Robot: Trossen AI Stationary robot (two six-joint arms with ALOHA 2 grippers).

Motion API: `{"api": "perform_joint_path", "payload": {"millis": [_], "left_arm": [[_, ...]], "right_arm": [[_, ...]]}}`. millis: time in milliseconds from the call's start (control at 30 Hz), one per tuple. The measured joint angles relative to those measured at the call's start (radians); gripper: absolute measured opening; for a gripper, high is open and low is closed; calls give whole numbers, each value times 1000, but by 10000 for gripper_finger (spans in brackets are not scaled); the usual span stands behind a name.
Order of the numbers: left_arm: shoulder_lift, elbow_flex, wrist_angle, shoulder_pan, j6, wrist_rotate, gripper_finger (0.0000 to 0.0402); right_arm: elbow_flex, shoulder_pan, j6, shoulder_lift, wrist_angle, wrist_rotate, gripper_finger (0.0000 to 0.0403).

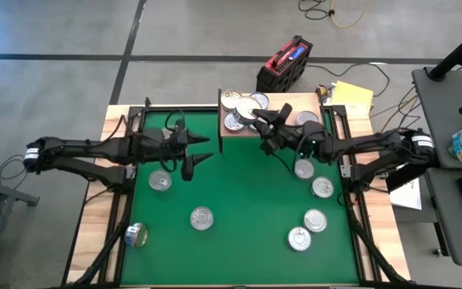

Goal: Stack canned seafood by type on shelf
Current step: Stack the blue/pink tuna can on top of the other blue/pink tuna can on the shelf

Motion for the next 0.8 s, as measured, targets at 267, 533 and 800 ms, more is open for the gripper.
{"api": "perform_joint_path", "payload": {"millis": [267,533,800], "left_arm": [[-4,0,-12,-58,3,-26,232],[-22,0,-46,-115,13,-114,232],[-36,0,-70,-177,3,-128,232]], "right_arm": [[80,-50,-5,101,-5,-2,196],[143,-106,-7,174,-6,-6,190],[152,-179,42,187,-6,-118,194]]}}
